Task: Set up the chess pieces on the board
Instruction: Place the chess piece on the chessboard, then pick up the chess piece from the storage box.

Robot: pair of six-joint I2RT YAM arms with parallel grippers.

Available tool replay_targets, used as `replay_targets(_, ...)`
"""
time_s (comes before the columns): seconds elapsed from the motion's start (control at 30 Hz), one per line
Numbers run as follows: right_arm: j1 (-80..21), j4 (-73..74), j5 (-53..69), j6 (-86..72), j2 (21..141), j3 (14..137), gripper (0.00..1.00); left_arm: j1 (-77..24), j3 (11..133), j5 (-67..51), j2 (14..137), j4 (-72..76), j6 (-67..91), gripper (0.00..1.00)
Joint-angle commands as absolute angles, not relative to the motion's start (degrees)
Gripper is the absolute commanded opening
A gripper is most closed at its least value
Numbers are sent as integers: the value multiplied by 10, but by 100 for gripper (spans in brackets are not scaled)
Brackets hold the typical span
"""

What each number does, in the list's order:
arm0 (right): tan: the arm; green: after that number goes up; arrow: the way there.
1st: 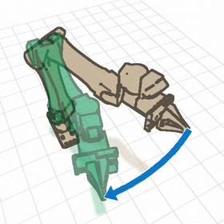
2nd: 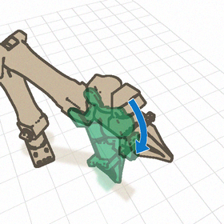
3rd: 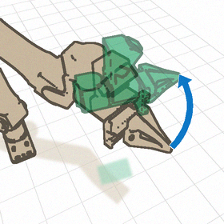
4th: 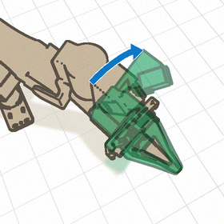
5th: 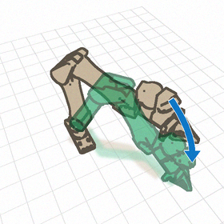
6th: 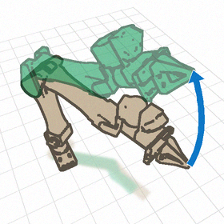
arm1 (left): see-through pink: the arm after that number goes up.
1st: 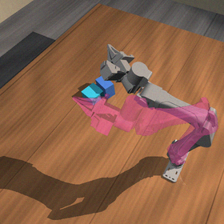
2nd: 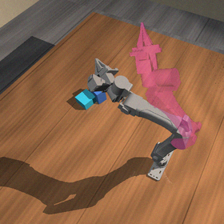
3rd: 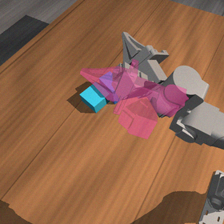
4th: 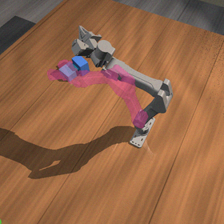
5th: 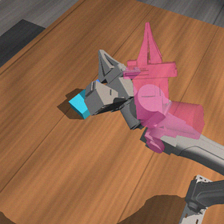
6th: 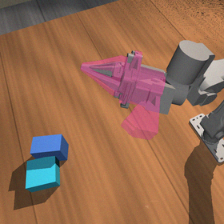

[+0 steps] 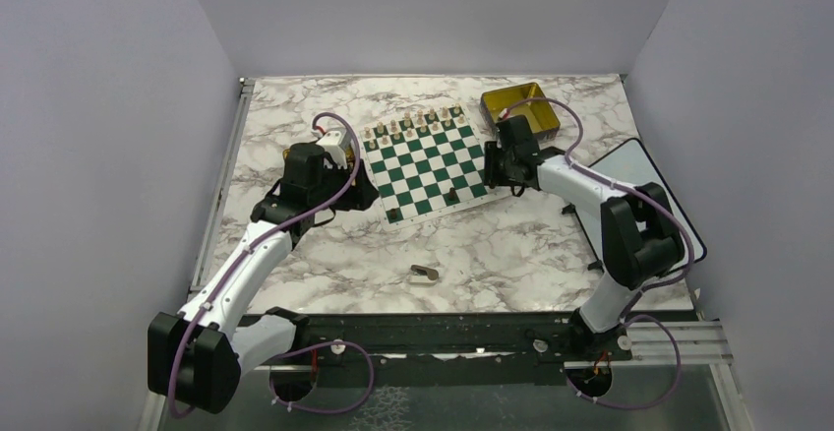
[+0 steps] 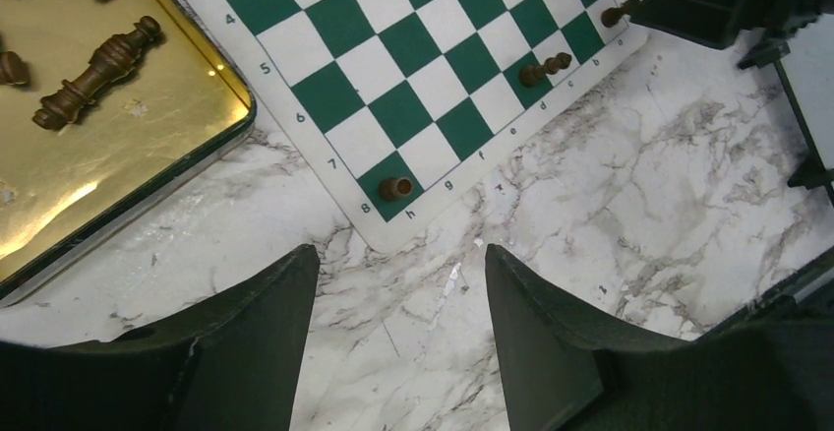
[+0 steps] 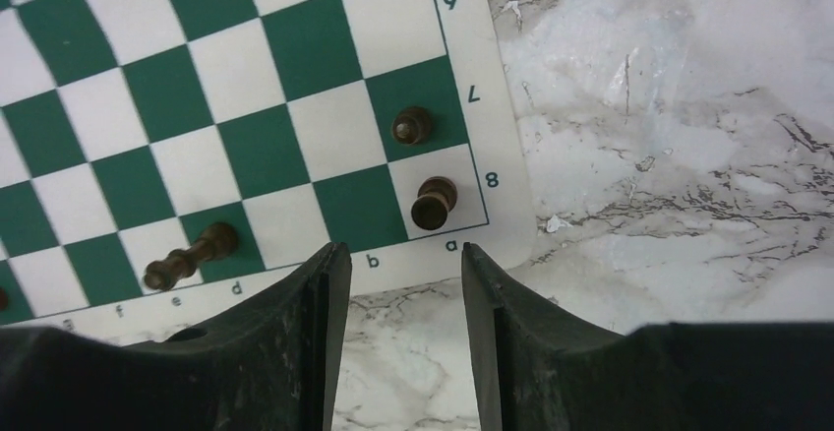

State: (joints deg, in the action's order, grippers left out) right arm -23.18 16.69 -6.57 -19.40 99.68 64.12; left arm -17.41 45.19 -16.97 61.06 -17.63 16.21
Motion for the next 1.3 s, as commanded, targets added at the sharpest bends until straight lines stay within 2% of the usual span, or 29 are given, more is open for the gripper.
replay_targets(0.0, -229, 205, -29, -188, 930, 658, 51, -175, 467, -79, 624, -185, 172, 62)
replay_targets(0.13, -229, 195, -3, -180, 878, 635, 52, -174, 505, -8, 648, -218, 181, 59)
replay_targets(0.27, -229, 190, 60, -171, 830, 619, 52, -155, 557, 46, 687, -259, 188, 51)
replay_targets(0.4, -229, 178, 118, -186, 787, 593, 52, -125, 594, 82, 725, -282, 191, 50)
replay_targets(0.6, -229, 173, 179, -204, 737, 559, 52, -44, 635, 94, 782, -265, 192, 45)
replay_targets(0.7, -229, 158, 193, -215, 704, 539, 52, -19, 661, 98, 826, -263, 193, 39)
replay_targets(0.87, -229, 84, 214, -260, 657, 496, 51, -5, 689, 105, 895, -243, 187, 36)
replay_targets(0.97, -229, 85, 210, -263, 642, 497, 51, -5, 702, 115, 920, -232, 185, 36)
replay_targets(1.07, -229, 93, 208, -256, 627, 494, 52, 15, 710, 120, 948, -228, 188, 30)
replay_targets(1.27, -229, 104, 203, -251, 610, 488, 51, 23, 724, 119, 997, -226, 186, 30)
